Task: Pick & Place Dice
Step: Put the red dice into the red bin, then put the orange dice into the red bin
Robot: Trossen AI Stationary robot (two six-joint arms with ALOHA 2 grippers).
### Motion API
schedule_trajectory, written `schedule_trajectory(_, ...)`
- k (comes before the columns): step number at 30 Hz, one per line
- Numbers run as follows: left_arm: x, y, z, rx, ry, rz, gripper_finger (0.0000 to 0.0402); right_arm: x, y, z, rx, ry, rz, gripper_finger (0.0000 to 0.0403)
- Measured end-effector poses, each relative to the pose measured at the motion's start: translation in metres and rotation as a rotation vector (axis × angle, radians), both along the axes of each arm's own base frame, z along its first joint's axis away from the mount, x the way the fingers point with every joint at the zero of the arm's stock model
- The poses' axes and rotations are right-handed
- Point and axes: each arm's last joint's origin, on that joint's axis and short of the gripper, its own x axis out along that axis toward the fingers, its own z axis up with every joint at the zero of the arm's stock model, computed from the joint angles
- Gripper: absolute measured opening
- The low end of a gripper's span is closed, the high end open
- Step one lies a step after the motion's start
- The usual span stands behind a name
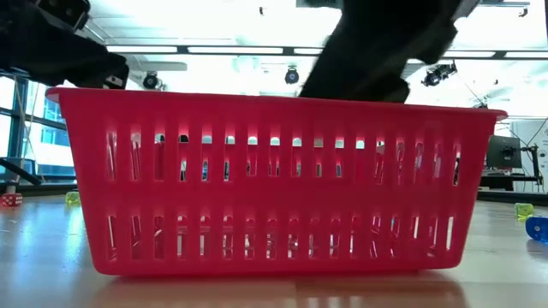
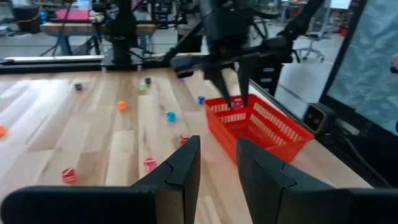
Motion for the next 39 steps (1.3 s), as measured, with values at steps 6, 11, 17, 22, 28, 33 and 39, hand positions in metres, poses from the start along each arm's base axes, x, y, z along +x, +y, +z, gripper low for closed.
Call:
schedule_trajectory(6, -0.001, -0.002, 0.000, -0.007, 0.003, -0.012, 0.0098, 0.009, -0.003, 0.005, 0.010, -0.097, -0.033, 0.0165)
schedule_trajectory(11, -0.002, -0.004, 0.000, -0.016, 0.006, -0.031, 0.0098, 0.008, 0.000, 0.007, -0.072, -0.135, -0.024, 0.0170)
schedule_trajectory(17, -0.004, -0.010, 0.000, -0.026, 0.012, -0.071, 0.0098, 0.006, 0.003, 0.005, -0.068, -0.127, -0.027, 0.0164)
schedule_trajectory(22, -0.007, -0.015, -0.002, 0.057, 0.016, -0.111, 0.0098, 0.006, 0.010, 0.013, -0.157, -0.219, 0.016, 0.0164)
schedule_trajectory(28, -0.010, -0.029, -0.004, 0.218, 0.371, -0.007, 0.0098, 0.004, 0.024, 0.044, -0.242, -0.443, 0.134, 0.0164)
schedule_trajectory(33, -0.015, -0.056, 0.010, 0.177, 0.503, -0.160, 0.0098, -0.004, 0.038, 0.062, -0.306, -0.572, 0.228, 0.0164)
schedule_trajectory(39, -0.022, -0.077, -0.005, 0.269, 0.556, -0.207, 0.0098, -0.010, 0.048, 0.066, -0.432, -0.634, 0.329, 0.0164)
